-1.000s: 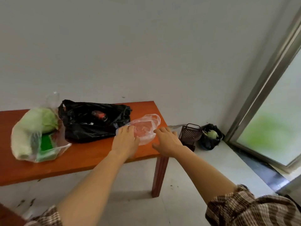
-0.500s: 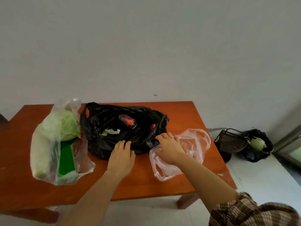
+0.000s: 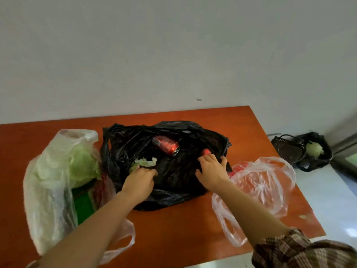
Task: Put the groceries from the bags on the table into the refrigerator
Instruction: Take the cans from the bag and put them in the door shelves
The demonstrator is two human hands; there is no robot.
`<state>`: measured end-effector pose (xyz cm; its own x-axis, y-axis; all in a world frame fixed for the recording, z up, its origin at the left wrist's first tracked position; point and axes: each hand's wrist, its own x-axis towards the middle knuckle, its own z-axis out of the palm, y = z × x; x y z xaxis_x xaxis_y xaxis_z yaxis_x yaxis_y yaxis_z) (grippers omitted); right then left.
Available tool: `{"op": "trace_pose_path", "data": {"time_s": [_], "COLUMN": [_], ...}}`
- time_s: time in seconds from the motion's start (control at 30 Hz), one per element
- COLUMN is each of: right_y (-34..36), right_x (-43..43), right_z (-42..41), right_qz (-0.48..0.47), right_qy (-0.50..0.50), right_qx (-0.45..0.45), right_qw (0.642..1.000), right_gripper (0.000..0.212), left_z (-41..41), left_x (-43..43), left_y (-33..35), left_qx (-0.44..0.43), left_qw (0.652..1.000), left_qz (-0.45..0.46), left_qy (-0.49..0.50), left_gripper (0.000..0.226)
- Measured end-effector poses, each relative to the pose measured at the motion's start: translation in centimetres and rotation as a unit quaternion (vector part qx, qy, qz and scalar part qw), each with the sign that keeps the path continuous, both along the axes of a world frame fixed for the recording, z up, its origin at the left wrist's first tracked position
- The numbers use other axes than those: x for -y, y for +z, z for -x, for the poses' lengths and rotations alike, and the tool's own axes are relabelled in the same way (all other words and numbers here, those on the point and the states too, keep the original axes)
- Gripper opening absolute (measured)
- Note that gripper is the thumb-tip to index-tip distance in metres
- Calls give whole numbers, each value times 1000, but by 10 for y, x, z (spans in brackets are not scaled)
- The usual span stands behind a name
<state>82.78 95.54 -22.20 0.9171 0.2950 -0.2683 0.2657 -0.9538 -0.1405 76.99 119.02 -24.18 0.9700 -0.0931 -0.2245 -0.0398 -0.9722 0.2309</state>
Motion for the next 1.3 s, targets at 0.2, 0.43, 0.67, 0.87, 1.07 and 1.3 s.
{"op": "trace_pose_path", "data": {"time_s": [0.2,0.43,0.67,0.87,1.07,1.3], "right_y": [-14,-25,-40,-37,-14,-26], "right_x": [-9,-20,-17,-4,5,12], "right_z": [-9,-20,-32,-34,-40,-24], "right_qz": [79,119,168,160,71,126], "right_qy": [-113,-195,-238,-225,-213,-208], "right_qx": [-18,-9,-23,2,-15,-81], "right_qw": [990,974,956,961,974,967], "right_gripper": [56,75,94,84,56,85], "left_z": [-4,-12,-8,-4,-14,-19], "left_x": [-22,-27,-17,-14,0,28], "left_y": [-8,1,1,-7,-2,-3], "left_qx": [-156,-306,-311,-238,-139,-82], "left_qw": [985,943,924,943,984,990], "left_qz": [6,32,-44,-69,54,113], "left_qy": [-70,-128,-217,-222,-102,-16], "left_gripper": [43,71,76,65,77,65]}}
